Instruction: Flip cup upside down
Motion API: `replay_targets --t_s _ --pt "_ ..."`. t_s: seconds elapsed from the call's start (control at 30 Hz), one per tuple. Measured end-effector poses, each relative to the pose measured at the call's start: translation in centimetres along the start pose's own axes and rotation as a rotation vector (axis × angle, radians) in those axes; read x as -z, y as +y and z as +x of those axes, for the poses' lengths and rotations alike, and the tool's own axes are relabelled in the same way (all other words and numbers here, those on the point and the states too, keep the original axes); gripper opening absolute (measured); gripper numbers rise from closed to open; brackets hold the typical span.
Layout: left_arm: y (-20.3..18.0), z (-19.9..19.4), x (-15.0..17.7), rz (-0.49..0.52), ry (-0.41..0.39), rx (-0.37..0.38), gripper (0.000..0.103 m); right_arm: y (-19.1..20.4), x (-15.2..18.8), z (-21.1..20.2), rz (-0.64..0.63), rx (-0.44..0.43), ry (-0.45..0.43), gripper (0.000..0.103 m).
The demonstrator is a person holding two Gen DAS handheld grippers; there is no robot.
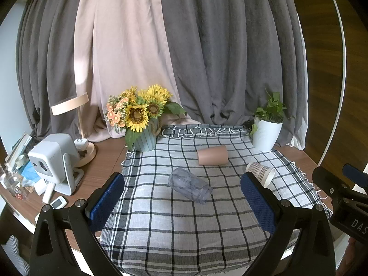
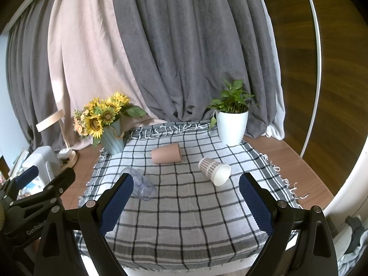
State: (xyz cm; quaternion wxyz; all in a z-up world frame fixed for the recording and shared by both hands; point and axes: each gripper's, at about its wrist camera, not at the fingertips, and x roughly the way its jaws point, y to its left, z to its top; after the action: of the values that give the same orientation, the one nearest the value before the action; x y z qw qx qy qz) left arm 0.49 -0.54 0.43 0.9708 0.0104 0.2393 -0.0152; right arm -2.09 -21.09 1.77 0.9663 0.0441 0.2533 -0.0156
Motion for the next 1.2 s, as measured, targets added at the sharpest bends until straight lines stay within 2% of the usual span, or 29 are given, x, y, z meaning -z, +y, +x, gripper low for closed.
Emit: replay_targets --t_s 1.2 --pt "-0.14 0.2 0.03 -0.006 0.008 0.005 0.103 0.54 0.14 0.39 -0.003 0.004 0.005 0.093"
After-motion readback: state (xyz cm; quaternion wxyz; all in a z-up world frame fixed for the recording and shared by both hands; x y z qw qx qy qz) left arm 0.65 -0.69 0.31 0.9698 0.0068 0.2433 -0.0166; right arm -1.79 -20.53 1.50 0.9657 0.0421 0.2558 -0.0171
